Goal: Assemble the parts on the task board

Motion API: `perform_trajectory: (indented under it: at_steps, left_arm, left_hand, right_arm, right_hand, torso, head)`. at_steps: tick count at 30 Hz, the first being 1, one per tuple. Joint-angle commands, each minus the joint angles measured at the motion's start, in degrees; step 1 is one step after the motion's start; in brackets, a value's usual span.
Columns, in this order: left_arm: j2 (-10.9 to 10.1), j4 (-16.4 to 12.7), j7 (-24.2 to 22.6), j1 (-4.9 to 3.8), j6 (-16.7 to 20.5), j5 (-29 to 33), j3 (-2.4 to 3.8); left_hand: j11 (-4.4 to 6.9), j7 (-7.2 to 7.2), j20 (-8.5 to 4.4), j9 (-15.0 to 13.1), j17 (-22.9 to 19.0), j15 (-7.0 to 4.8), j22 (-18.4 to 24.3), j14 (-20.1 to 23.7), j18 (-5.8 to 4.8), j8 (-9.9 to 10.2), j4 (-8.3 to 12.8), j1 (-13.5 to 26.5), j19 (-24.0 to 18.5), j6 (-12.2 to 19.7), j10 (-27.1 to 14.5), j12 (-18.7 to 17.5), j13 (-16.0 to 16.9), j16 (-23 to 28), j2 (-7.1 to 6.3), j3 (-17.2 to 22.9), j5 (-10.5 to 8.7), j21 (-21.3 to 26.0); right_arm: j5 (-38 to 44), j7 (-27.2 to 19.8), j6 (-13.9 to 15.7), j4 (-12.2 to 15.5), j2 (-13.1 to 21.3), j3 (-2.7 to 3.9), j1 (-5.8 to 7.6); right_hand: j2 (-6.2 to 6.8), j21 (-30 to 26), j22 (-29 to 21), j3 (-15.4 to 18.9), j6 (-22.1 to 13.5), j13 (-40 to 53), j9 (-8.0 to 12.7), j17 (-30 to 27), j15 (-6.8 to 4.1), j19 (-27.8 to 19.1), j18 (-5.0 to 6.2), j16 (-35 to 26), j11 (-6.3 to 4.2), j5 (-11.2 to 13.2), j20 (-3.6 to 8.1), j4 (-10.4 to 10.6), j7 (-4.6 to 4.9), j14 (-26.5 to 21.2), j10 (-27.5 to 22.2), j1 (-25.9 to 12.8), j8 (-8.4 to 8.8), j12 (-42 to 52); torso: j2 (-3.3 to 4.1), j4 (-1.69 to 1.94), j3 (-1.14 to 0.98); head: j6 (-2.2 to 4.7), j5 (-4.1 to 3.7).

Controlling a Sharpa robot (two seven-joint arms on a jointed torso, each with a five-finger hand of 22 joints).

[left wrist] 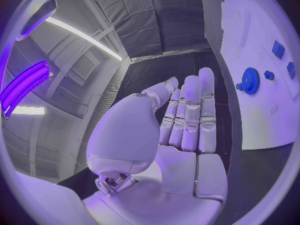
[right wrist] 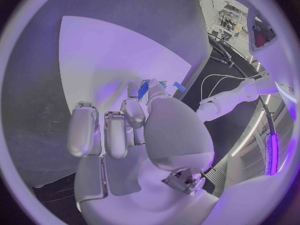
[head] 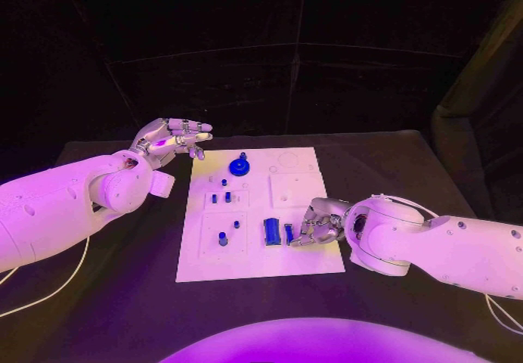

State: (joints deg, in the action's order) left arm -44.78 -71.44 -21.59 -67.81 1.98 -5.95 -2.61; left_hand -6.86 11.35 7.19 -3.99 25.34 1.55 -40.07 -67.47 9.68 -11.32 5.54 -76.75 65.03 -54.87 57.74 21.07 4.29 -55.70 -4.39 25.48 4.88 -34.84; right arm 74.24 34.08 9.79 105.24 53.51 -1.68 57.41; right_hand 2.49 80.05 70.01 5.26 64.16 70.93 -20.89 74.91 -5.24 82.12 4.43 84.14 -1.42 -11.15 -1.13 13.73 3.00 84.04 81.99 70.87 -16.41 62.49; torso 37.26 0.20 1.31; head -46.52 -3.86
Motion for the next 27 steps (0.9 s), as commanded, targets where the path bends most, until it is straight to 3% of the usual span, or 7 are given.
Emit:
perform_trajectory:
  at_steps: [1, 9, 18, 27]
  left_arm:
    - [0.0, -0.1, -0.1, -0.08, -0.6, 0.2, 0.04]
    - [0.0, -0.1, 0.1, -0.08, -0.6, 0.2, 0.02]
    - [0.0, -0.1, 0.2, -0.08, -0.7, 0.2, 0.01]
    - [-0.1, -0.1, 0.3, -0.08, -0.8, 0.2, -0.01]
  left_hand:
    - [-0.04, -0.03, -0.09, 0.1, -0.1, 0.04, -0.1, 0.5, 0.79, -0.4, 0.4, -0.5, -0.3, 0.5, -0.5, 0.2, -0.1, -0.2, 0.05, -0.1, 0.23, -0.1]
    - [-0.04, -0.03, -0.09, 0.1, -0.1, 0.04, -0.1, 0.5, 0.79, -0.4, 0.4, -0.5, -0.3, 0.5, -0.5, 0.2, -0.1, -0.2, 0.05, -0.1, 0.23, -0.1]
    - [-0.06, -0.01, -0.08, 0.1, -0.1, 0.07, -0.1, 0.5, 0.77, -0.5, 0.4, -0.5, -0.3, 0.6, -0.6, 0.3, -0.1, -0.2, 0.10, -0.1, 0.23, -0.1]
    - [-0.06, -0.01, -0.08, 0.1, -0.1, 0.07, -0.1, 0.5, 0.77, -0.5, 0.4, -0.5, -0.3, 0.6, -0.6, 0.3, -0.1, -0.2, 0.10, -0.1, 0.23, -0.1]
  right_arm:
    - [-0.2, 1.2, 1.4, -0.6, -0.2, 0.00, 0.05]
    - [-0.2, 1.9, 1.1, -1.5, -0.5, 0.01, 0.06]
    - [-0.4, 1.7, -0.1, -1.8, -1.1, 0.01, 0.07]
    - [-0.9, 1.3, 1.1, -1.8, -1.1, 0.01, 0.07]
  right_hand:
    - [-1.04, -0.1, 0.2, 0.4, 0.2, 0.1, -0.1, 6.1, 0.19, -0.2, -0.44, -0.1, -0.01, -0.4, -0.20, 0.4, -0.16, 4.2, -0.1, -0.2, 0.09, 0.1]
    - [-1.38, -0.1, 0.3, 0.6, 0.2, 0.2, -0.2, 6.1, 0.15, -0.1, -0.45, -0.1, -0.06, -0.5, -0.18, 0.3, -0.22, 4.2, -0.1, 0.2, 0.06, 0.1]
    - [-0.76, -0.2, 0.0, 1.6, -0.1, 0.1, -0.4, 5.9, 0.17, -0.3, -0.41, -0.3, 0.02, 0.1, -0.17, -0.5, -0.11, 4.1, -0.3, 1.4, 0.17, -0.2]
    - [-0.21, -0.4, -0.2, 3.4, -0.5, 0.0, -0.6, 5.6, 0.32, -0.5, -0.36, -0.5, 0.18, 2.5, -0.29, -0.8, 0.07, 4.1, -0.4, 1.7, 0.30, -0.4]
  torso:
    - [0.00, 0.00, 0.01]
    - [-0.01, 0.01, -0.01]
    - [-0.01, -0.10, -0.01]
    - [0.00, -0.03, 0.00]
  head:
    - [0.09, 0.19]
    - [0.04, 0.18]
    - [-0.03, 0.01]
    - [0.02, 0.05]
